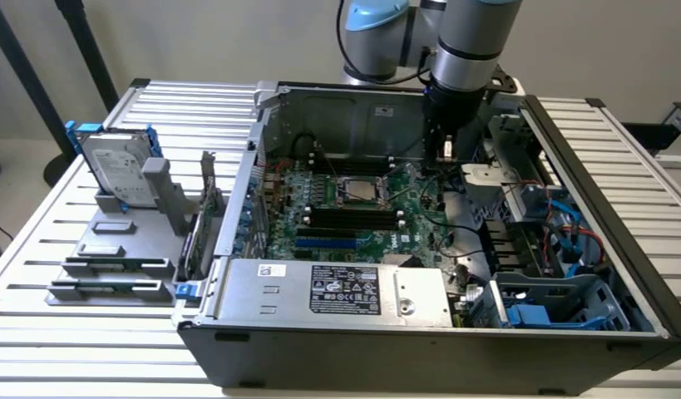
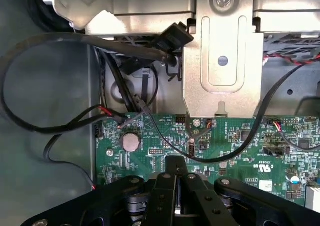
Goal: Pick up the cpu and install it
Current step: 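Close the cpu cover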
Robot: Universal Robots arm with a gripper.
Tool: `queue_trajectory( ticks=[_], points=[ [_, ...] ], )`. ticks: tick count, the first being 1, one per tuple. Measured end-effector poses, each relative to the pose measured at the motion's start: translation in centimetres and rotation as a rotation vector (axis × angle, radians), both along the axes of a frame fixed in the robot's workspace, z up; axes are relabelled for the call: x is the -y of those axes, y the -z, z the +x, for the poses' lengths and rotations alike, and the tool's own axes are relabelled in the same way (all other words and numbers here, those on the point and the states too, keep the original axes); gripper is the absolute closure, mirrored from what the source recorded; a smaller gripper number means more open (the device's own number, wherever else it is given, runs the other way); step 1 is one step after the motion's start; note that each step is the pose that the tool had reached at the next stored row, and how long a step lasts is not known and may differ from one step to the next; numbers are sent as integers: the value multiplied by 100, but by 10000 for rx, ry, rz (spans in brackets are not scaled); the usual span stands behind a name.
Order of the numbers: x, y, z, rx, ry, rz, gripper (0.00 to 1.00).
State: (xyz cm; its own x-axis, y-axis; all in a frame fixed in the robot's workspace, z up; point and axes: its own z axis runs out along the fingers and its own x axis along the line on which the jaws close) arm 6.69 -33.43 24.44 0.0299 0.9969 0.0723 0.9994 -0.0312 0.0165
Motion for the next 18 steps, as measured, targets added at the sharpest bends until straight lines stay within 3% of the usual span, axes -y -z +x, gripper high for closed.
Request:
queue_trajectory(
  ticks=[4, 6, 18],
  points=[
    [-4, 69, -88, 3, -2, 2, 89],
    [-4, 74, -101, -26, -3, 11, 89],
    [-5, 39, -105, -746, -1, 38, 89]
  ],
)
